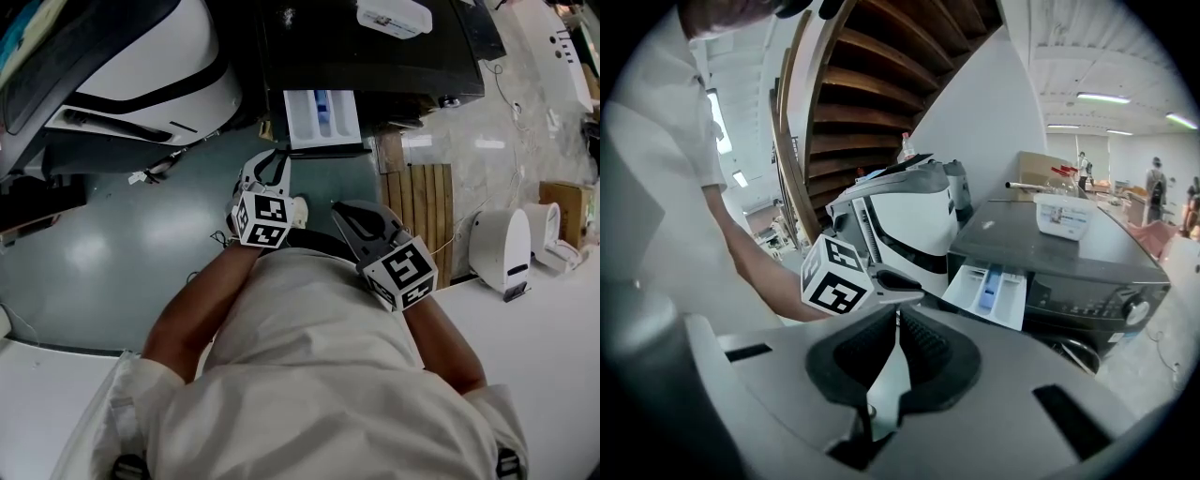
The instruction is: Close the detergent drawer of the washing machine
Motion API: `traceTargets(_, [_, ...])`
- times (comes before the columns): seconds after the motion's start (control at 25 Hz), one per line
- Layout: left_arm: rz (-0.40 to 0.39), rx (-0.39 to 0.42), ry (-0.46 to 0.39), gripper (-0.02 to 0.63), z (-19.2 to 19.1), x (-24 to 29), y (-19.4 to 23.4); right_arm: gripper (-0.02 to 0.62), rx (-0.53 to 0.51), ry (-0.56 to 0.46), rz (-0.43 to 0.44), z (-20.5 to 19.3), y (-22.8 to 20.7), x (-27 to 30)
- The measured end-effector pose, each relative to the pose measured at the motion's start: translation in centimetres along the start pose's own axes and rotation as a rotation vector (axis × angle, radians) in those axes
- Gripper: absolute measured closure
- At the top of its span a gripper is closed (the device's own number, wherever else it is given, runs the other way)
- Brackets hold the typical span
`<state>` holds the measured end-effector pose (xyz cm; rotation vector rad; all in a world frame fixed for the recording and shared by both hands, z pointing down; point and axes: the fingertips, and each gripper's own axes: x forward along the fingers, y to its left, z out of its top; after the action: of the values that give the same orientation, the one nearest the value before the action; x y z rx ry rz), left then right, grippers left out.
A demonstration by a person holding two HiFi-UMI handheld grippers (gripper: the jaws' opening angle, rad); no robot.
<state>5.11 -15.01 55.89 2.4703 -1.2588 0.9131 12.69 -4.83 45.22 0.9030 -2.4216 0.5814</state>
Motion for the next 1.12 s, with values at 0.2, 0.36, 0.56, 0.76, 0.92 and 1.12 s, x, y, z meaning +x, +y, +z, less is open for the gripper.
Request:
traceTargets(0.2, [0.02, 0.003, -0.002, 0.54, 0.6, 0.7, 0.9, 0.577, -0.006, -0.006, 0.003, 0.3, -0.5, 0.0])
traceTargets(0.36, [0.029, -0.006, -0.002, 0.54, 0.8, 0.9, 1.1, 0.577, -0.006, -0.011, 0.002, 0.4, -0.9, -0.1])
traceTargets(0.56, [0.035, -0.019, 0.001, 0.538, 1.0, 1.3, 1.4, 0.577, -0.01, -0.024, 0.007, 0.6, -1.3, 0.0])
traceTargets(0.76, [0.044, -0.025, 0.005, 0.538, 1.3, 1.7, 1.9, 0.577, -0.003, -0.029, 0.009, 0.6, -1.7, 0.1])
traceTargets(0.92, [0.053, -0.031, 0.01, 0.537, 1.5, 2.1, 2.4, 0.577, -0.003, -0.035, 0.016, 0.7, -2.0, 0.1])
traceTargets(1.12, [0.065, -0.041, 0.011, 0.535, 1.9, 2.5, 2.7, 0.577, -0.001, -0.033, 0.016, 0.5, -2.7, -0.2])
